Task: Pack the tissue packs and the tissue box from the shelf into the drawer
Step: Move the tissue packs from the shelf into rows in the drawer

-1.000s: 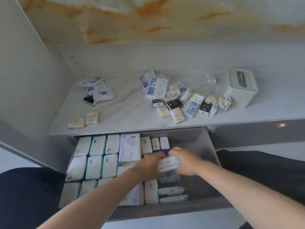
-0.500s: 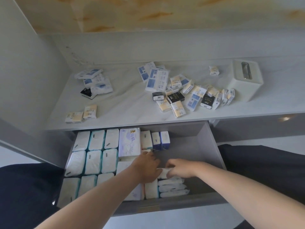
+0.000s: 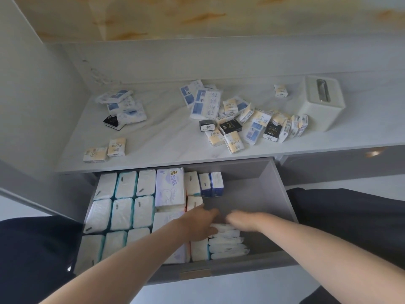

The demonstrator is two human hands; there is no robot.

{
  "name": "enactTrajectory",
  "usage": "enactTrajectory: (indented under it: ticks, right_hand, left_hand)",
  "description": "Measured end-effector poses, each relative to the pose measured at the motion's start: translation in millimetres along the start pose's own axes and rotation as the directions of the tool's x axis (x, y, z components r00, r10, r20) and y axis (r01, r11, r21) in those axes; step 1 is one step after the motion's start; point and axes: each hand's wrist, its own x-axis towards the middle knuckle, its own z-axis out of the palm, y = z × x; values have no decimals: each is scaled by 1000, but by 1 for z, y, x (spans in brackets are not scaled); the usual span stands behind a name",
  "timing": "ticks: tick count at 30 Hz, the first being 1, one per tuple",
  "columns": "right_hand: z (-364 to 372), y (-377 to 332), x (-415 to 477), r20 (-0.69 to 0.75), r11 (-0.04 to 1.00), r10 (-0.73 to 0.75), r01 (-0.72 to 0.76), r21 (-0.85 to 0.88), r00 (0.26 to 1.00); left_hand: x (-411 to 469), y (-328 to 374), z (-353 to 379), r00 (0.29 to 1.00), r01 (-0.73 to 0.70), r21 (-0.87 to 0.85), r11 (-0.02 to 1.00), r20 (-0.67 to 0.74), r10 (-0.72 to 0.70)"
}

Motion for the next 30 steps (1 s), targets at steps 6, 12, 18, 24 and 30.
enactTrajectory:
  ticks: [6, 12, 18, 24, 30]
  right_hand:
    - [6, -10, -2, 56, 994, -89, 85, 61, 994]
    - [-14, -24, -7, -46, 993, -118, 118, 4, 992]
    - [-71, -42, -10, -285, 984, -177, 178, -23, 942]
    - [-151, -65, -19, -591, 956, -226, 293, 18, 775]
    - [-229, -84, -15, -789, 932, -190, 361, 43, 584]
  left_hand:
    - [-4, 1, -4, 997, -83, 267, 960, 15, 82]
    - [-8, 1, -28, 989, -52, 159, 986, -128, 73]
    - [-2, -5, -86, 948, -33, -54, 998, -317, 15]
    - [19, -8, -168, 820, 34, -133, 991, -563, -104]
    - [54, -38, -238, 682, 124, -291, 949, -669, -294]
